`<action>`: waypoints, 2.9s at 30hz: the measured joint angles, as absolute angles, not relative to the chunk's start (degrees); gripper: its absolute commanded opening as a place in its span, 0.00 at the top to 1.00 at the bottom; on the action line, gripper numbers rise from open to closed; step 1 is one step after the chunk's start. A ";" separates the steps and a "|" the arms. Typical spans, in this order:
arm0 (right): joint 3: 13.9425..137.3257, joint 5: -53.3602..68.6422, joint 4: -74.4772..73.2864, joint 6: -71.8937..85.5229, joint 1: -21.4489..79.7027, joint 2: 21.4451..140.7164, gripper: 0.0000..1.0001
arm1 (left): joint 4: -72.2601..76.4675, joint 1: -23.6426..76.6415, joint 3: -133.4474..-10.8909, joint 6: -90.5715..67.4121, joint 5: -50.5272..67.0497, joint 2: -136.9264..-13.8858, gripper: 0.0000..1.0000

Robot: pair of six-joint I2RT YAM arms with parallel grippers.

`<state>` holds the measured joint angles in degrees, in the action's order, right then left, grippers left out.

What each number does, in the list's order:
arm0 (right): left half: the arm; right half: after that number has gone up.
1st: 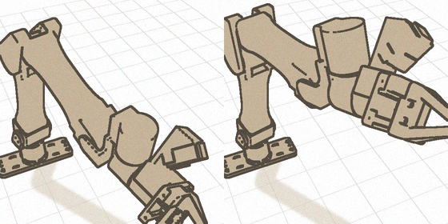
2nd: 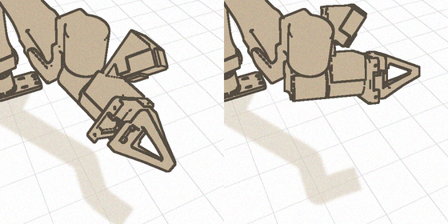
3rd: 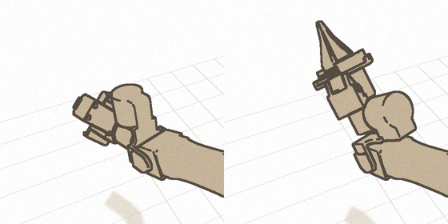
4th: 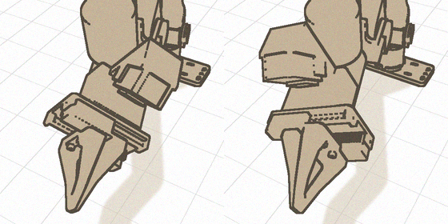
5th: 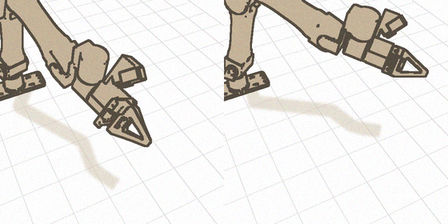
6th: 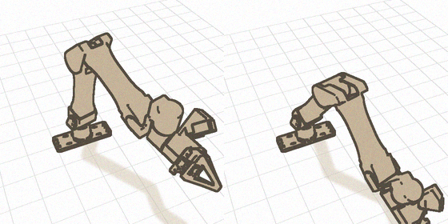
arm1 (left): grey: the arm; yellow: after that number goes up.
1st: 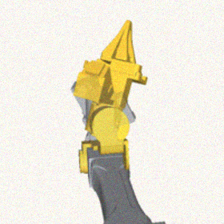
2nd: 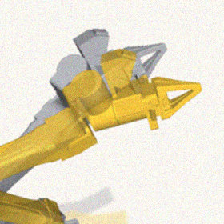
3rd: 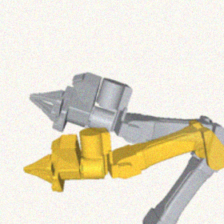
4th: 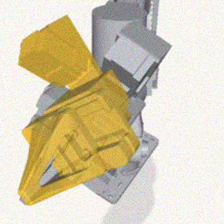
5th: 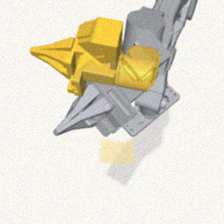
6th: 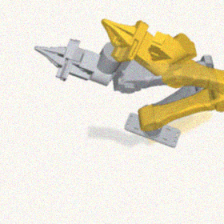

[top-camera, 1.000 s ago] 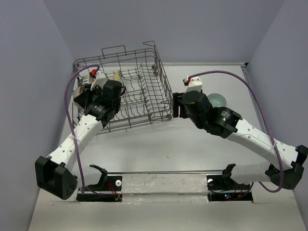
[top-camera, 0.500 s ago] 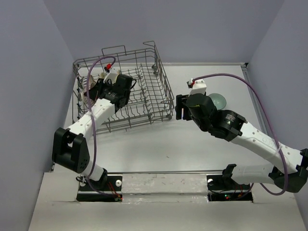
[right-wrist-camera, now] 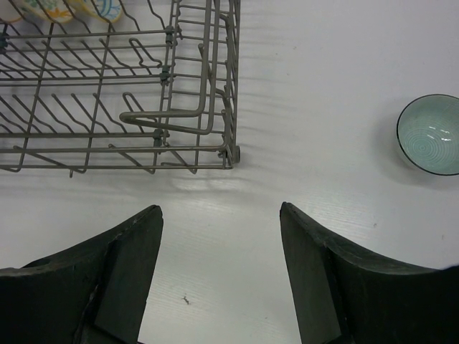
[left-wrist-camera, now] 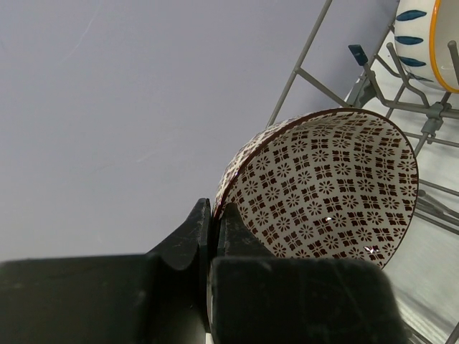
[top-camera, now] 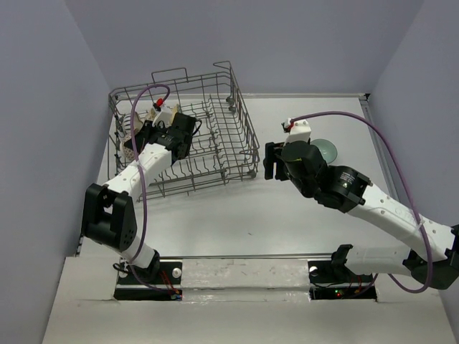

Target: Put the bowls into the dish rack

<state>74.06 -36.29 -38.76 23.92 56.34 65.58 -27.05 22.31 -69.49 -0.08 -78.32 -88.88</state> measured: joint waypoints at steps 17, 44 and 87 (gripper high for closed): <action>72.95 -36.53 -38.61 23.92 56.36 64.64 0.27 | -28.56 23.75 -69.36 -1.65 -78.06 -93.06 1.00; 72.16 -37.19 -38.59 23.77 56.36 62.85 0.27 | -36.12 25.74 -72.99 -5.65 -80.75 -98.37 0.89; 71.40 -38.76 -38.98 23.77 56.34 61.49 0.26 | -37.56 27.44 -74.41 -6.74 -81.06 -101.49 0.57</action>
